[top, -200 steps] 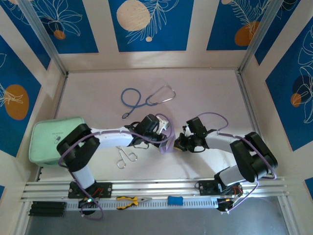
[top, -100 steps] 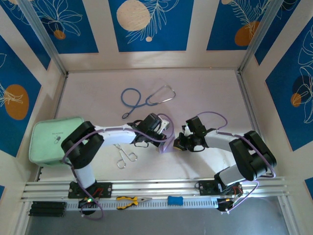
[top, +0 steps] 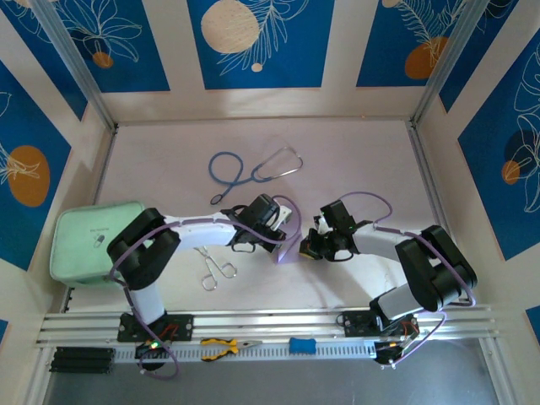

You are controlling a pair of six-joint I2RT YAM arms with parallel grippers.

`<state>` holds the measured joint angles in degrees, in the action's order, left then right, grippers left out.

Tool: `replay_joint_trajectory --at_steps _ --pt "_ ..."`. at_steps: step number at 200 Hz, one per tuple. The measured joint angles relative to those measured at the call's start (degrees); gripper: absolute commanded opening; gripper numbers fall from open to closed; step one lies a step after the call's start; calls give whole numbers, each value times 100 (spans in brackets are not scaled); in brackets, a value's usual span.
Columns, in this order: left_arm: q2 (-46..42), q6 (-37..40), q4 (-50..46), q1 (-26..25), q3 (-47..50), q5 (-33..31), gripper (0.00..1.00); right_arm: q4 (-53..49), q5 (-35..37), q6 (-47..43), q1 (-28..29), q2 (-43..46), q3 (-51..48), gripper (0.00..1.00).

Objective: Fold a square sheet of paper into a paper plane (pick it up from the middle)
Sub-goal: Fold the triangle a second time at the center of the table.

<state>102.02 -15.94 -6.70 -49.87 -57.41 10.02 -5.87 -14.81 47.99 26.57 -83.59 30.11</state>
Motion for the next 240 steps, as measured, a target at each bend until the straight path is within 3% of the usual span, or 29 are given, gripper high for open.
replay_joint_trajectory --at_steps 130,240 --pt "317 -7 20 4 -50 199 0 44 -105 96 122 203 96 1" --pt "306 -63 17 9 -50 289 0 -111 -15 -26 308 -247 258 1"
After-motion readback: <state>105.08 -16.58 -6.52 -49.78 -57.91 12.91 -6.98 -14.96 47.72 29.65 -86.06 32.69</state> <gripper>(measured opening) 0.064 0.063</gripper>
